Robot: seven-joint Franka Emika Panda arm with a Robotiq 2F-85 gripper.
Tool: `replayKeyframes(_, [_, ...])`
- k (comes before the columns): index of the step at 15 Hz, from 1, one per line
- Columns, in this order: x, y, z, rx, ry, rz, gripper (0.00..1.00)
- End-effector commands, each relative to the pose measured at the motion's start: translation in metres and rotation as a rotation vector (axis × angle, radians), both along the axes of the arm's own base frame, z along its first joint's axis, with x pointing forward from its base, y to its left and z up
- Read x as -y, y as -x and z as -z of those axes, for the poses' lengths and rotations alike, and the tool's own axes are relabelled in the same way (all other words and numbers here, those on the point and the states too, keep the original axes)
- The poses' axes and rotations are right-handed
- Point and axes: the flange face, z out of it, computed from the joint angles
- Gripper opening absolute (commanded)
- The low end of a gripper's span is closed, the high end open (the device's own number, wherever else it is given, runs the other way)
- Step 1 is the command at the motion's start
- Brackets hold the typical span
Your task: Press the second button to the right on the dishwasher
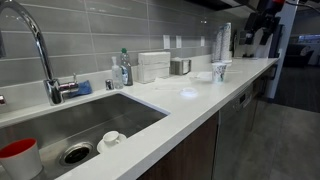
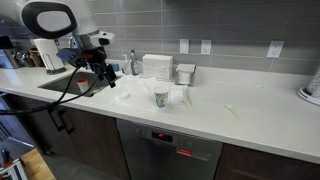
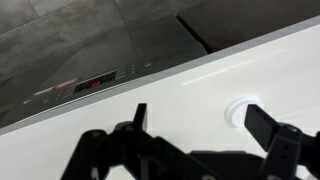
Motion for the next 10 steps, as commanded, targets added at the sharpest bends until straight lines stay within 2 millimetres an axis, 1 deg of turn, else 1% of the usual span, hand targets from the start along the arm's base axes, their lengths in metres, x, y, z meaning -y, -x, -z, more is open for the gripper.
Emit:
replayKeyframes(1, [0.0,0.0,-0.001,-0.001,0.0,0.0,1.0])
replayKeyframes(2, [0.006,-0.006,0.002,-0.027,-0.014,-0.002,1.0])
replayKeyframes(4, [0.027,-0.016,0.012,-0.069,-0.061,0.017,1.0])
replayKeyframes(7, [0.075,-0.031,0.036,-0.1,-0.134,0.03,1.0])
replayKeyframes(10, [0.124,-0.046,0.072,-0.136,-0.214,0.078,1.0])
